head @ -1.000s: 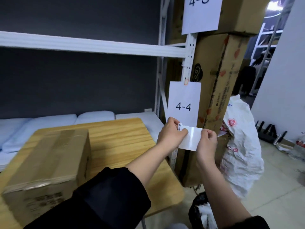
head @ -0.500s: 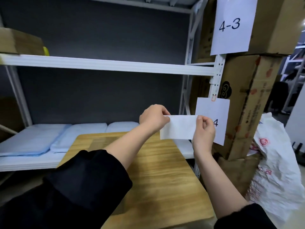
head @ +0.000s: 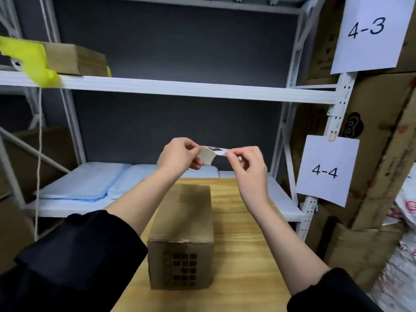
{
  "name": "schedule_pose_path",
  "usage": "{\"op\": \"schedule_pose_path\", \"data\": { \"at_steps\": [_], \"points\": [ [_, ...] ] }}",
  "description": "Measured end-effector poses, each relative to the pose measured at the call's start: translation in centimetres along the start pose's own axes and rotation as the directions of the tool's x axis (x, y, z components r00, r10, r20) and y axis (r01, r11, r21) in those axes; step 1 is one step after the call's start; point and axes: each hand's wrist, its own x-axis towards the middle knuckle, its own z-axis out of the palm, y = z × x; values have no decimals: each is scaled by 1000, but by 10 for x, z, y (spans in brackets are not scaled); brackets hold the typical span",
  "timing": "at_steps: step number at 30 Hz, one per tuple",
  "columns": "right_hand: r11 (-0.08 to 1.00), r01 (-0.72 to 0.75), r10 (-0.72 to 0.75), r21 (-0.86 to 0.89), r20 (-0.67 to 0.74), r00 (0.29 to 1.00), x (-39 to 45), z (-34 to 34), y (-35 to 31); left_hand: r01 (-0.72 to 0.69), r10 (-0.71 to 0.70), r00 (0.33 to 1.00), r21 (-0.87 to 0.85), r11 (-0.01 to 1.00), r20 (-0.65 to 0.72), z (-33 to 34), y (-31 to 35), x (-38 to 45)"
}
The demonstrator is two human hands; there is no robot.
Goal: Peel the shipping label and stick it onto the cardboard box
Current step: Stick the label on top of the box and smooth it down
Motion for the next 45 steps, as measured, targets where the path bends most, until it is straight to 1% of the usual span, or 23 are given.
{"op": "schedule_pose_path", "data": {
  "at_steps": [2, 4, 6, 10, 12, 16, 18, 19, 20, 21, 22, 23, 24, 25, 26, 27, 29, 31, 34, 36, 38, 41, 45],
  "points": [
    [1000, 10, -11, 6, 50, 999, -5, 15, -1, 56, -57, 998, -157, 986, 0, -10, -11, 1],
    [999, 29, -26, -29, 81, 996, -10, 27, 1, 104, -102, 995, -310, 945, 22, -18, -19, 0],
    [996, 58, -51, -72, 94, 994, -16, 39, 5, 148, -132, 989, -440, 885, 68, -25, -27, -1],
    [982, 125, -109, -144, 112, 988, -30, 55, 12, 235, -195, 972, -614, 754, 132, -28, -35, 0],
    [971, 160, -140, -178, 122, 983, -35, 61, 15, 226, -183, 974, -637, 737, 133, -25, -41, 0],
    [908, 292, -252, -302, 163, 954, -40, 68, 24, 121, -85, 992, -590, 798, 89, -16, -57, -4],
    [892, 314, -266, -327, 182, 947, -41, 67, 26, 104, -49, 993, -571, 814, 111, -13, -64, -6],
    [911, 278, -238, -306, 162, 958, -40, 66, 27, 106, -38, 991, -565, 818, 130, -13, -68, -7],
    [944, 206, -181, -256, 119, 976, -37, 64, 28, 110, -31, 988, -554, 825, 149, -14, -72, -7],
    [977, 109, -97, -185, 71, 993, -33, 62, 29, 114, -25, 985, -537, 836, 170, -16, -75, -7],
    [994, -8, 14, -106, 52, 999, -28, 58, 28, 119, -17, 981, -523, 844, 196, -18, -78, -8],
    [989, -143, 145, -33, 85, 986, -22, 55, 27, 126, -9, 975, -513, 849, 223, -20, -80, -8],
    [959, -282, 273, 30, 173, 946, -16, 52, 26, 132, -2, 969, -507, 852, 249, -22, -82, -8],
    [911, -404, 368, 81, 282, 886, -11, 49, 25, 135, 5, 963, -499, 856, 268, -24, -84, -8],
    [864, -491, 419, 110, 383, 823, -7, 47, 25, 139, 8, 959, -491, 860, 285, -26, -87, -8],
    [841, -530, 429, 113, 460, 778, -5, 45, 25, 144, 10, 953, -483, 864, 301, -27, -89, -9],
    [853, -516, 396, 81, 545, 739, -4, 43, 27, 160, 12, 940, -470, 868, 342, -28, -92, -10],
    [871, -487, 366, 63, 578, 729, -6, 43, 28, 182, 11, 924, -465, 867, 382, -28, -94, -13],
    [862, -504, 366, 60, 615, 699, -8, 43, 27, 209, 4, 910, -467, 859, 414, -27, -93, -16],
    [853, -520, 384, 49, 616, 688, -9, 43, 26, 209, 5, 903, -449, 869, 430, -28, -93, -17],
    [857, -515, 401, 19, 603, 690, -10, 44, 26, 194, 1, 896, -393, 899, 444, -29, -92, -18],
    [852, -524, 419, 4, 595, 686, -11, 46, 25, 193, -17, 890, -344, 919, 456, -31, -90, -19],
    [841, -539, 450, -44, 610, 652, -11, 48, 27, 205, -64, 878, -250, 946, 475, -33, -86, -20]
  ]
}}
